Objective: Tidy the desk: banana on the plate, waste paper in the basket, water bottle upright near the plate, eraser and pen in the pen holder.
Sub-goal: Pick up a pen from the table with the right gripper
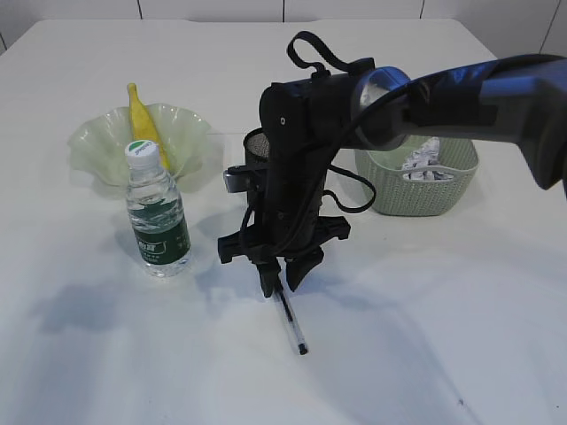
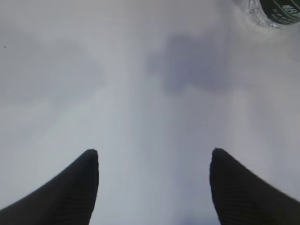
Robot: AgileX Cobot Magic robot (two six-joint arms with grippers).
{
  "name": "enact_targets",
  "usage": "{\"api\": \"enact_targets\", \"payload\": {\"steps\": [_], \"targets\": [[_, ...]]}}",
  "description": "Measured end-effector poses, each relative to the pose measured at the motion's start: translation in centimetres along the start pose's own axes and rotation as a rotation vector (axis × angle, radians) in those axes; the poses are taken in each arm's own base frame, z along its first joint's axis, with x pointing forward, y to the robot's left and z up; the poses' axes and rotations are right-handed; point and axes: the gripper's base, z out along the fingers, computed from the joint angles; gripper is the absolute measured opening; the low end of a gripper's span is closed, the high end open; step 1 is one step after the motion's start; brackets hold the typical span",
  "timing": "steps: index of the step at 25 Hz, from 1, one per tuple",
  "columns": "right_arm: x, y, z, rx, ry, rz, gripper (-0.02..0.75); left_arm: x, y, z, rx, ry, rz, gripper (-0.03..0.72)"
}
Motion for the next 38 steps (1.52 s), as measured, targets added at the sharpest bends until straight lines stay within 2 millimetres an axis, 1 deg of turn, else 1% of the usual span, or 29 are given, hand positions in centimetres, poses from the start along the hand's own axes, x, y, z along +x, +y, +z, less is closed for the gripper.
{"api": "enact_targets", "payload": {"steps": [7,10,38], "targets": [[-0.11,-0.09,0.12,0.010,-0.006,0.007,0.265,-0.16,-0.02,0.00,0.002,-0.018,0.000,0.520],[-0.14,-0.16,0.77,0.013,0.005,0.012,0.265,-0.18,-0.02,0.00,0.002,-0.020,0.000,0.520],[-0.46,-0.43,0.76,0.042,-0.029,0.000,0.265,-0.20,-0.02,0.00,0.003,-0.022,0.000,0.520]]}}
